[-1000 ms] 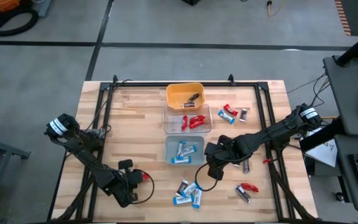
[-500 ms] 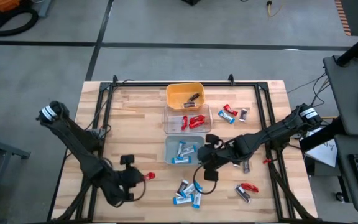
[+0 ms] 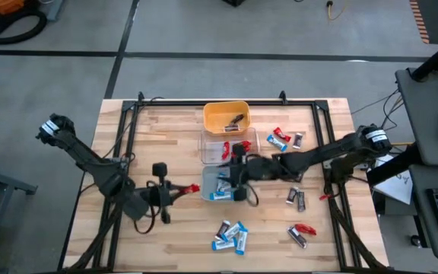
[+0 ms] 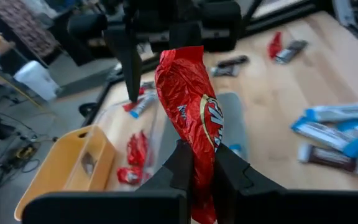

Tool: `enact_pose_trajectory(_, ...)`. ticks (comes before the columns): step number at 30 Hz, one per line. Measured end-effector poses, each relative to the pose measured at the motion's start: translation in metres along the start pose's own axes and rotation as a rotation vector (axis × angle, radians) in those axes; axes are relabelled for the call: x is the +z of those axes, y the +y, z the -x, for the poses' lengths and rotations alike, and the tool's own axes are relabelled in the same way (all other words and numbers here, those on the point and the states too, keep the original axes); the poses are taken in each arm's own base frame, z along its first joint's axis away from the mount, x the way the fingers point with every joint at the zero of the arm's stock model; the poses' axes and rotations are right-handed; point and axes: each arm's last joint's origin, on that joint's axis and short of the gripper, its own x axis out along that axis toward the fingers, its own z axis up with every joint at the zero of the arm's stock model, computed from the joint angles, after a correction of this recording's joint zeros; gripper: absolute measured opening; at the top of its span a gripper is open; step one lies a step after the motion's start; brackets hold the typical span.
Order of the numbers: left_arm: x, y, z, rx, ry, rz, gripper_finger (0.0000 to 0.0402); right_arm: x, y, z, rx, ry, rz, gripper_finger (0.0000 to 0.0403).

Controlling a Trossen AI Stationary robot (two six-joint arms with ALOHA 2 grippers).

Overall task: Organize candy in baskets
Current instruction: Put the red chocolate bar into the transparent bin

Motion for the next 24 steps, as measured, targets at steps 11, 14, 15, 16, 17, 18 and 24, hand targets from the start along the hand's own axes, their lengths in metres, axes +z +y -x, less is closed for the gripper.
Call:
enact_pose_trajectory(11,-0.052,0.023,-0.031,0.156,-0.223,0.143,0.0010,-0.027,-0.037,-0.002,0.088,-0.392,-0.173,0.0157)
enact_pose_trajectory(14,-0.056,0.025,-0.039,0.190,-0.288,0.150,0.0010,-0.025,-0.037,-0.007,0.070,-0.443,-0.175,0.0156)
enact_pose_trajectory(15,-0.057,0.025,-0.042,0.203,-0.299,0.144,0.0010,-0.023,-0.038,-0.008,0.067,-0.461,-0.179,0.0156)
enact_pose_trajectory(16,-0.058,0.025,-0.046,0.217,-0.308,0.137,0.0010,-0.021,-0.038,-0.011,0.065,-0.464,-0.181,0.0158)
enact_pose_trajectory(17,-0.058,0.025,-0.049,0.230,-0.314,0.128,0.0010,-0.018,-0.040,-0.013,0.061,-0.472,-0.180,0.0161)
enact_pose_trajectory(18,-0.058,0.024,-0.052,0.240,-0.317,0.116,0.0010,-0.016,-0.041,-0.015,0.056,-0.480,-0.181,0.0164)
enact_pose_trajectory(24,-0.056,0.022,-0.070,0.310,-0.290,0.085,0.0010,-0.012,-0.055,-0.025,0.036,-0.442,-0.200,0.0196)
